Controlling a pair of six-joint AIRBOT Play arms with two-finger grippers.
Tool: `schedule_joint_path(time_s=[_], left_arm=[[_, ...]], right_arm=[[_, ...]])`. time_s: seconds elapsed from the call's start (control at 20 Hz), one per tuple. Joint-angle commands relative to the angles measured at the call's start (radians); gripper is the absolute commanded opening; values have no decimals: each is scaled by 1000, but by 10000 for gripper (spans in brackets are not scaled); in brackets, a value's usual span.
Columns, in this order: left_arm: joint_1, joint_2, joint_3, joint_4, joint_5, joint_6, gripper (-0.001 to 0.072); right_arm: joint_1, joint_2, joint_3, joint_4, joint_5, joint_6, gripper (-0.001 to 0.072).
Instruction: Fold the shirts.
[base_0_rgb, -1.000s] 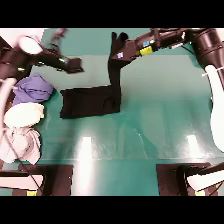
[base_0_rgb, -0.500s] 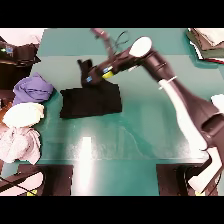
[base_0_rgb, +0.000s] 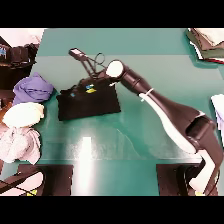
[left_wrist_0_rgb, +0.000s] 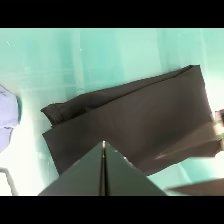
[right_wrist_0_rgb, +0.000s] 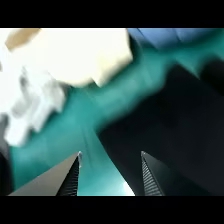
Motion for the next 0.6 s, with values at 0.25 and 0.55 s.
schedule_joint_path(time_s=[0.25, 0.55], left_arm=[[1, 0, 0, 1, 1, 7, 25], [1, -2, 0, -2, 11, 7, 24]], right_arm=[[-392, 207, -457, -135, 141, 132, 661], [-504, 97, -541, 123, 156, 122, 689]])
